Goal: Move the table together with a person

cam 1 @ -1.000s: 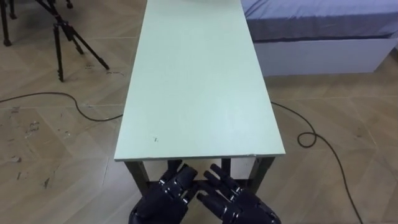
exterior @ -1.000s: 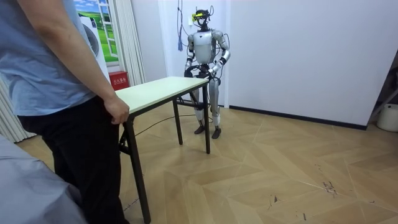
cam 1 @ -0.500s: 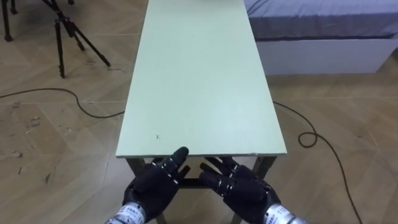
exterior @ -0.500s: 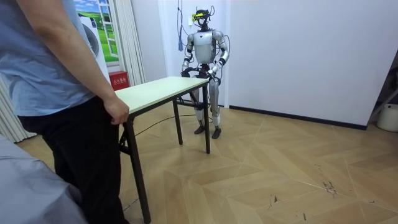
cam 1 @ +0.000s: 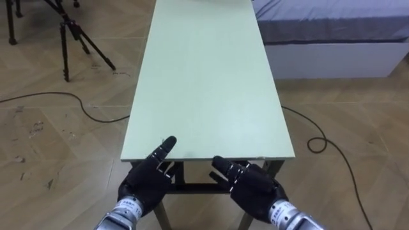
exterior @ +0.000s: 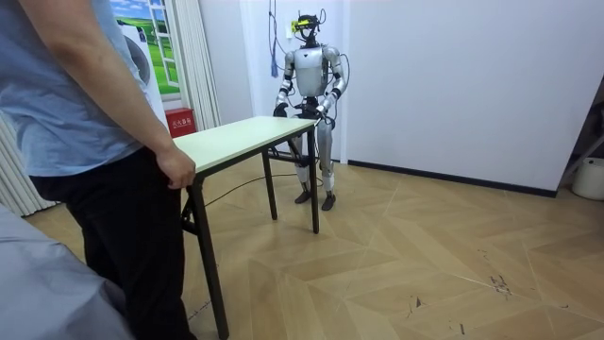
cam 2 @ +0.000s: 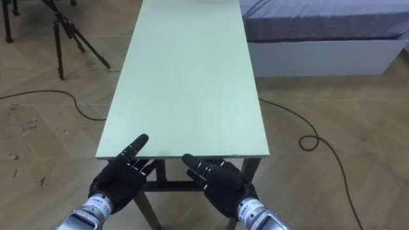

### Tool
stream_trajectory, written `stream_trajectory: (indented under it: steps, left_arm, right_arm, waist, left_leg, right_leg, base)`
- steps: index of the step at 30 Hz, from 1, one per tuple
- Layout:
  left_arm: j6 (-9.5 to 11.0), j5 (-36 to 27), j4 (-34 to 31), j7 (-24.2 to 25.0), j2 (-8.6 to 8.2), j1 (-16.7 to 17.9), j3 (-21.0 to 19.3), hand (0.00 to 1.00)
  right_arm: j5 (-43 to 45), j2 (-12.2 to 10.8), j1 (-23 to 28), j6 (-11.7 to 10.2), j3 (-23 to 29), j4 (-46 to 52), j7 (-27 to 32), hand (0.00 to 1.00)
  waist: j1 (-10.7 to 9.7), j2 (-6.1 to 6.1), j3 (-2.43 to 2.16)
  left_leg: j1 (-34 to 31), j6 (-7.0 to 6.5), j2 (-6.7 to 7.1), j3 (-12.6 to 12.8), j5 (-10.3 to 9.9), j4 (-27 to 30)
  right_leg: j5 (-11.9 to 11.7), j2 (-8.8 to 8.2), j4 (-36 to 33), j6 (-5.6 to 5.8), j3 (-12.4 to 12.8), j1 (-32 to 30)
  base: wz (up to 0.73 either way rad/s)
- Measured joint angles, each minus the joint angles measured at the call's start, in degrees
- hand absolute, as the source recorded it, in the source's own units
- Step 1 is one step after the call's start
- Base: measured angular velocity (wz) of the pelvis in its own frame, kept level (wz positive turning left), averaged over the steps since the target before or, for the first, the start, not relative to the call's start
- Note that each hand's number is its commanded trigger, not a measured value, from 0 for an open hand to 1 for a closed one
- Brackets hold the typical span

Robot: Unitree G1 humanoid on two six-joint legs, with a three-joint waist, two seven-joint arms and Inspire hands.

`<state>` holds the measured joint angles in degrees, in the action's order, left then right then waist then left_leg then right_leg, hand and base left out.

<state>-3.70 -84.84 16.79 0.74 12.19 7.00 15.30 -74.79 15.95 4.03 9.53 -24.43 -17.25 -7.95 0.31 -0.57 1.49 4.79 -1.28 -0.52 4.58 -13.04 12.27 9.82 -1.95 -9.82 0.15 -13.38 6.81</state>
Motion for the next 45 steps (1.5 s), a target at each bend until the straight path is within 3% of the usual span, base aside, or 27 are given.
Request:
stream_trajectory:
  steps: [7, 12, 15, 17, 19, 23, 30, 35, 43, 44, 45]
  left_arm:
    - [-0.8, 0.0, 0.6, -0.5, -0.15, 0.0, -0.4, 0.0]
    - [-3.1, 0.1, 4.9, -0.3, -0.91, -0.6, -1.6, 0.0]
    - [-4.1, 0.7, 6.4, -0.4, -1.4, -0.5, -2.6, 0.0]
    - [-4.7, 0.7, 6.7, -0.6, -2.77, -0.6, -4.1, 0.0]
    - [-5.0, 0.7, 7.2, -0.6, -2.99, -0.6, -4.1, 0.0]
    - [-5.2, 1.6, 8.0, -0.6, -4.32, -0.7, -5.5, 0.0]
    - [-5.5, 2.3, 8.1, -1.5, -5.07, -0.9, -6.2, 0.0]
    - [-5.3, 2.2, 7.7, -4.4, -6.75, -1.9, -7.4, 0.0]
    - [-4.7, -0.1, 5.5, -8.0, -7.04, -2.4, -7.4, 0.0]
    - [-4.6, 0.0, 5.3, -8.1, -7.04, -2.4, -7.4, 0.01]
    - [-4.5, -0.1, 5.0, -8.1, -7.05, -2.4, -7.4, 0.52]
  right_arm:
    - [-1.6, -0.3, 0.1, 0.0, 1.3, 0.0, 2.7, 0.0]
    - [-6.5, -0.8, 0.2, 0.0, 2.7, 0.0, 5.3, 0.0]
    - [-8.7, -2.7, 1.0, -0.1, 5.7, 0.0, 6.7, 0.0]
    - [-10.8, -4.8, 1.6, -1.1, 8.9, 0.0, 8.1, 0.0]
    - [-13.2, -5.4, 1.9, -1.3, 9.7, 0.0, 8.3, 0.0]
    - [-15.4, -7.3, 2.3, -2.5, 10.3, 0.0, 8.3, 0.0]
    - [-17.0, -7.6, 2.5, -3.4, 10.6, 0.0, 8.4, 0.0]
    - [-17.6, -8.6, 2.4, -4.6, 11.0, 0.0, 8.7, 0.0]
    - [-17.9, -9.5, 2.4, -4.8, 11.7, 0.0, 8.8, 0.0]
    - [-17.9, -9.6, 2.3, -4.8, 11.7, 0.0, 8.8, 0.05]
    - [-17.9, -9.6, 2.2, -4.8, 11.7, 0.0, 8.8, 0.61]
  waist:
    - [0.1, -0.17, -0.11]
    - [0.3, -0.71, -0.32]
    - [-0.1, -1.16, -0.3]
    - [-0.1, -1.61, -0.37]
    - [-0.2, -2.01, -0.55]
    - [-0.2, -2.2, -0.65]
    - [0.0, -2.2, -0.59]
    - [0.2, -2.2, -0.5]
    - [0.1, -2.17, -0.3]
    - [0.2, -2.17, -0.29]
    - [0.2, -2.16, -0.29]
  left_leg:
    - [0.9, 0.02, 0.03, 0.1, 0.0, -0.2]
    - [1.3, 0.04, -0.06, 0.8, 0.1, -0.4]
    - [1.4, 0.04, -0.06, 0.7, 0.1, -0.5]
    - [1.4, 0.04, -0.03, 0.7, 0.1, -0.6]
    - [1.5, 0.04, -0.03, 0.7, 0.1, -0.7]
    - [1.9, 0.06, -0.02, 0.7, 0.2, -0.7]
    - [2.0, 0.04, -0.03, 0.9, 0.2, -0.6]
    - [1.8, 0.03, -0.43, 1.1, 0.2, -0.5]
    - [1.7, 0.03, -0.5, 1.4, 0.2, -0.6]
    - [1.6, 0.03, -0.5, 1.4, 0.2, -0.6]
    - [1.4, 0.03, -0.49, 1.4, 0.2, -0.6]
  right_leg:
    - [0.0, 0.01, 0.0, -0.01, -0.1, 0.5]
    - [0.0, 0.07, 0.0, 0.0, 0.4, 0.7]
    - [0.0, 0.09, 0.0, -0.01, 0.4, 0.7]
    - [0.0, 0.06, 0.0, -0.01, 0.5, 0.6]
    - [0.0, 0.07, -0.1, -0.01, 0.5, 0.6]
    - [0.0, 0.06, -0.1, -0.02, 0.6, 0.7]
    - [0.0, 0.01, -0.1, -0.04, 0.7, 0.7]
    - [0.0, -0.08, -0.8, -0.04, 0.9, 0.1]
    - [0.0, -0.01, -0.9, -0.04, 1.2, -0.1]
    - [0.0, -0.01, -0.9, -0.04, 1.2, -0.3]
    - [0.0, -0.01, -0.9, -0.04, 1.2, -0.4]
  base:
    - [0.0]
    - [-0.04]
    - [-0.03]
    - [0.0]
    - [0.0]
    - [0.0]
    - [0.0]
    - [-0.01]
    - [0.0]
    - [0.0]
    - [0.0]
